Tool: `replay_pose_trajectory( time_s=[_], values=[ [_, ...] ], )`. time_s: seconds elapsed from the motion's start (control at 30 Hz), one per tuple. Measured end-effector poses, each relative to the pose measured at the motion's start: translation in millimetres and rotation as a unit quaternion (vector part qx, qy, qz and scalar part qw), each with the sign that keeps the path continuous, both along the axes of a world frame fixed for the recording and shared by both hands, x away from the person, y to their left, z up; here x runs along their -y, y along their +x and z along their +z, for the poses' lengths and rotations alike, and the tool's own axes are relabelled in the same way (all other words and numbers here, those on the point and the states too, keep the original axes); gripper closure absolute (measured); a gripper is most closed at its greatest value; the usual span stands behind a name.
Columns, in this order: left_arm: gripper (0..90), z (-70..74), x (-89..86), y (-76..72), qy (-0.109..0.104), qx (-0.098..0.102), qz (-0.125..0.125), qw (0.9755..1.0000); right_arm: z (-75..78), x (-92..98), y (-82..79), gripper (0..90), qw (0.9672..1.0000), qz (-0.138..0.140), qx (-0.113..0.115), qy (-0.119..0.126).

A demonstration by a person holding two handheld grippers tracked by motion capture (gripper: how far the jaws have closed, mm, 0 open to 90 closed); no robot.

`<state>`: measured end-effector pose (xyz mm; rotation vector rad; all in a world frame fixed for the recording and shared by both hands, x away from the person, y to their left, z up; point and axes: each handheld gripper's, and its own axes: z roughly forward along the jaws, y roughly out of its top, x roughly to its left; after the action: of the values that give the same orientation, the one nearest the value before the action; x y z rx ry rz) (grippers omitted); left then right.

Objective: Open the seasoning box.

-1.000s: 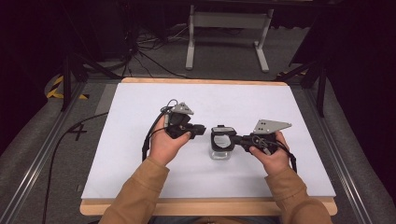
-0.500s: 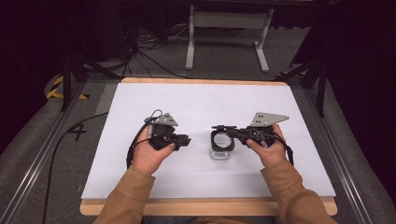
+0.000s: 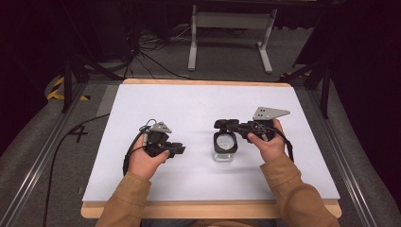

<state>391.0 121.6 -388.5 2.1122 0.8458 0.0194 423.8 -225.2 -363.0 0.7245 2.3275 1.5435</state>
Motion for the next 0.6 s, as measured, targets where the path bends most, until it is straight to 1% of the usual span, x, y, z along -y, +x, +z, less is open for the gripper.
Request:
replay_pose_trajectory(
  time_s=[0.13, 0.23, 0.27, 0.47, 0.6],
  values=[
    [75.9, -1.2, 0.8, -0.5, -0.001, -0.002, 0.000, 1.0000, -4.0, -1.6, 4.7, 90.0, 1.0000, -0.002, -0.005, 0.000],
    [75.9, -3.5, 0.3, 0.4, 0.003, -0.005, 0.000, 1.0000, -9.5, -2.4, 9.3, 90.0, 0.9999, -0.008, -0.010, -0.002],
    [75.9, -3.5, 0.3, 0.3, 0.004, -0.006, 0.001, 1.0000, -10.9, -2.6, 9.8, 90.0, 0.9998, -0.011, -0.014, -0.002],
    [75.9, -2.4, -0.1, 0.1, 0.005, -0.005, -0.003, 1.0000, -16.0, -2.3, 13.2, 90.0, 0.9996, -0.020, -0.017, -0.005],
    [75.9, -2.4, -0.1, -0.1, 0.004, -0.006, -0.002, 1.0000, -17.5, -3.3, 13.5, 90.0, 0.9993, -0.028, -0.023, -0.009]
  ],
)
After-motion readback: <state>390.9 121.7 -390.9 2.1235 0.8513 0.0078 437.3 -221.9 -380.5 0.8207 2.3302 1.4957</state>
